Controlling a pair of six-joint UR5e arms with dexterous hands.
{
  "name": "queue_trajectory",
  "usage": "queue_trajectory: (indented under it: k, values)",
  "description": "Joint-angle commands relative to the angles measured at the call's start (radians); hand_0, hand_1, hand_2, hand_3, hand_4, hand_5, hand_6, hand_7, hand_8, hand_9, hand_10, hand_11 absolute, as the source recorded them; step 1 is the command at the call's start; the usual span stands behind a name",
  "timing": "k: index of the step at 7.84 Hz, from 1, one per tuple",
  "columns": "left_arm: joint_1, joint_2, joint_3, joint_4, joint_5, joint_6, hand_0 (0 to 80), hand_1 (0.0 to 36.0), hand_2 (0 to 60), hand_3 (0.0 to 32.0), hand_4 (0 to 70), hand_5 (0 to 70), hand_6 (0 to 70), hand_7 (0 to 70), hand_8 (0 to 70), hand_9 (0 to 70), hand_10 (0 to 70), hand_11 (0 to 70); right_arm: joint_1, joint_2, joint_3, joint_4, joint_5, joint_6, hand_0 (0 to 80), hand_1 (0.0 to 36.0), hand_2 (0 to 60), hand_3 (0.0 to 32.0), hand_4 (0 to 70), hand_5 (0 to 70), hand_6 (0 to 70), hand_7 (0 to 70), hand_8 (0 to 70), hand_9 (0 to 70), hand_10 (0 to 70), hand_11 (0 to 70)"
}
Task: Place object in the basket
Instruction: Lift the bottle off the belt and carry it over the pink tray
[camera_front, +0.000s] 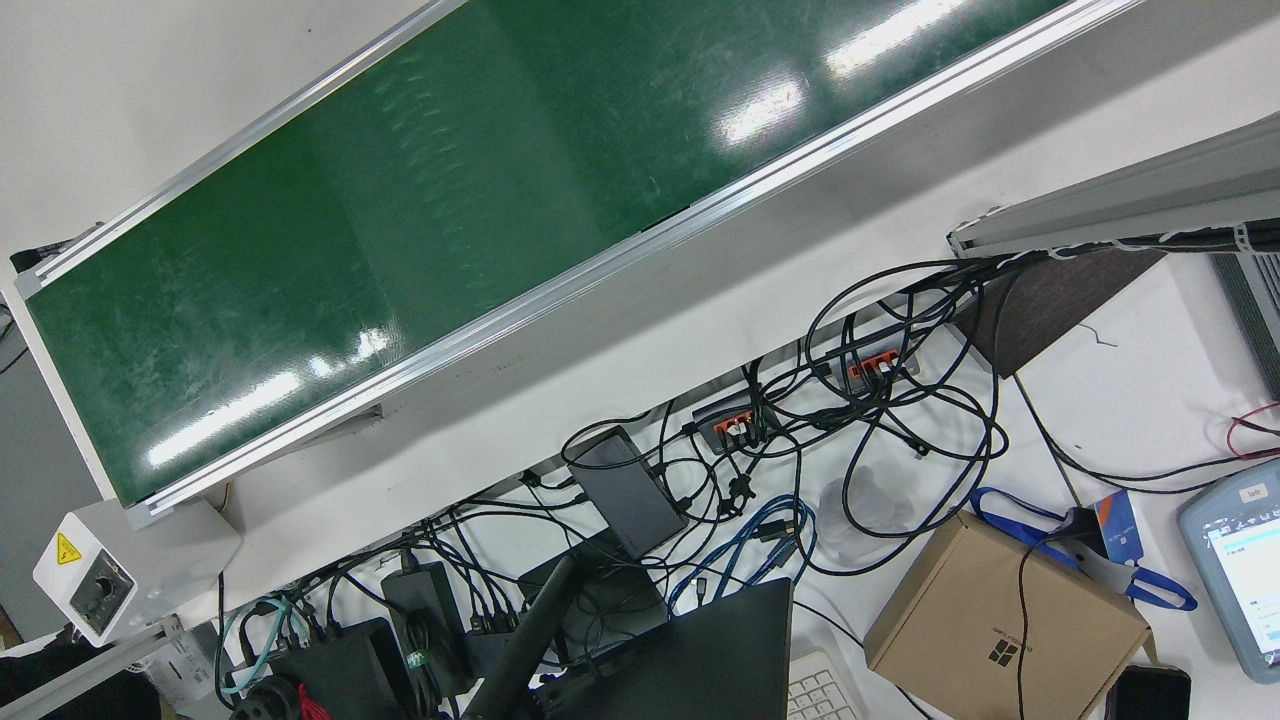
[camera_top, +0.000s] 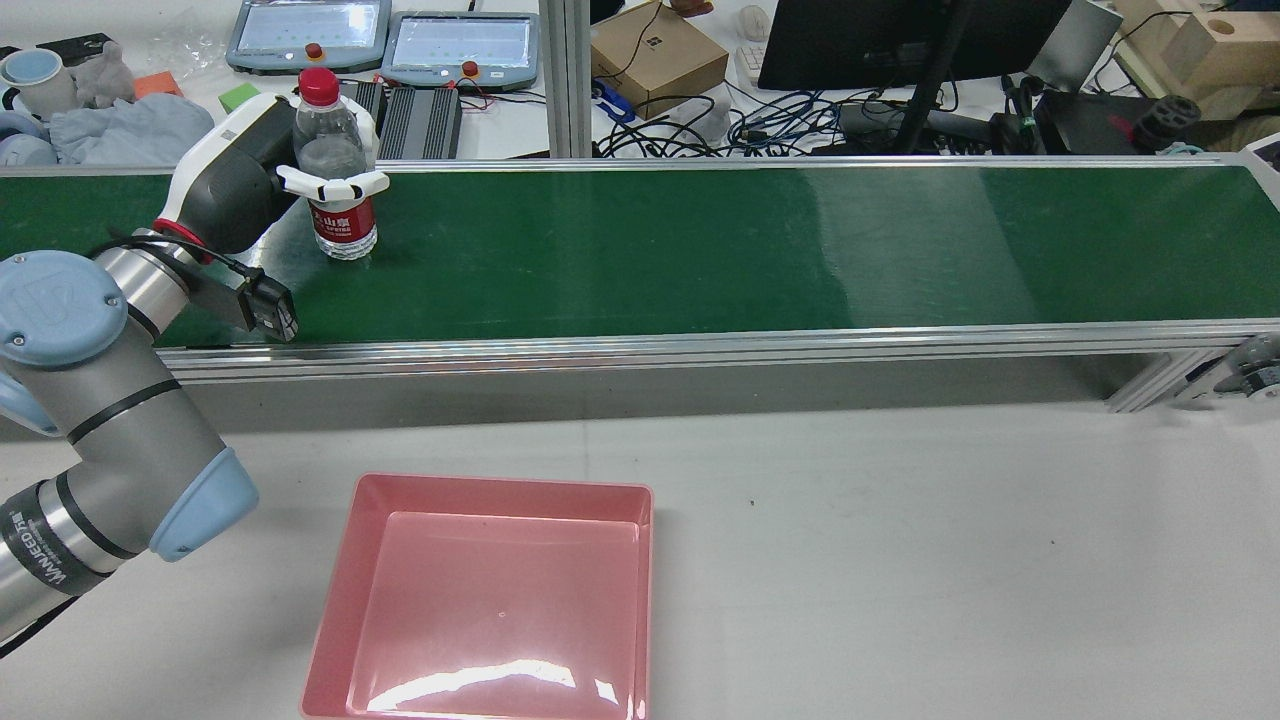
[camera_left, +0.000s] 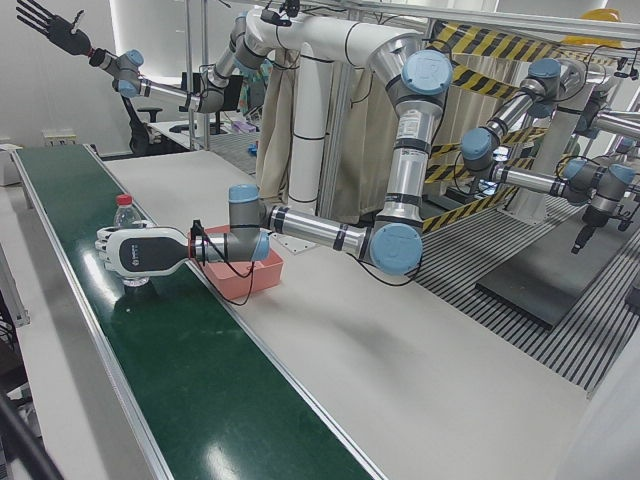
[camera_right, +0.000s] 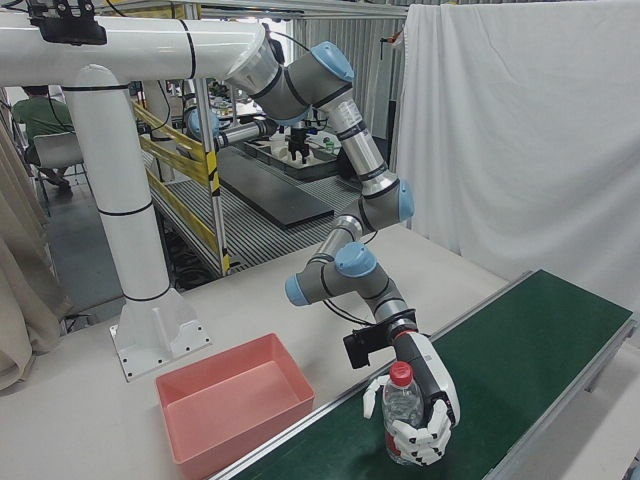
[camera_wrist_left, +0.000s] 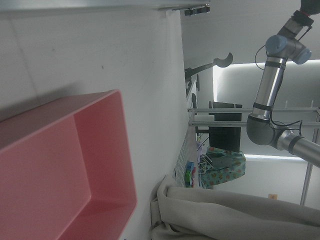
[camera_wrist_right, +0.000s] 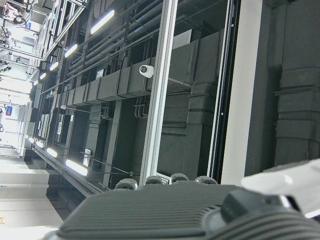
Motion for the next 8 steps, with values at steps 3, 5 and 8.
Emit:
queue_trajectory:
  k: [3, 5, 8]
  values:
    - [-0.002, -0.001, -0.043, 0.060, 0.005, -0.014, 54.7, 21.5, 60.0, 0.0, 59.6, 70.0, 67.5, 56.0, 54.8, 63.4, 45.7, 65.1, 0.000, 0.000, 0.000, 0.000, 0.000, 0.000, 0.0, 0.0, 0.0, 0.0, 0.0, 0.0, 0.0, 0.0, 0.0, 0.0, 0.0, 0.0]
    - [0.010, 0.012, -0.185, 0.134, 0.030, -0.041, 55.7, 23.0, 60.0, 0.0, 56.3, 70.0, 63.2, 53.5, 52.5, 60.9, 43.7, 62.4, 0.000, 0.000, 0.000, 0.000, 0.000, 0.000, 0.0, 0.0, 0.0, 0.0, 0.0, 0.0, 0.0, 0.0, 0.0, 0.0, 0.0, 0.0]
    - [0.056, 0.028, -0.390, 0.254, 0.153, -0.041, 57.2, 23.9, 56.5, 0.0, 52.2, 66.7, 56.5, 49.0, 49.1, 56.9, 40.2, 57.4, -0.001, 0.000, 0.000, 0.000, 0.000, 0.000, 0.0, 0.0, 0.0, 0.0, 0.0, 0.0, 0.0, 0.0, 0.0, 0.0, 0.0, 0.0]
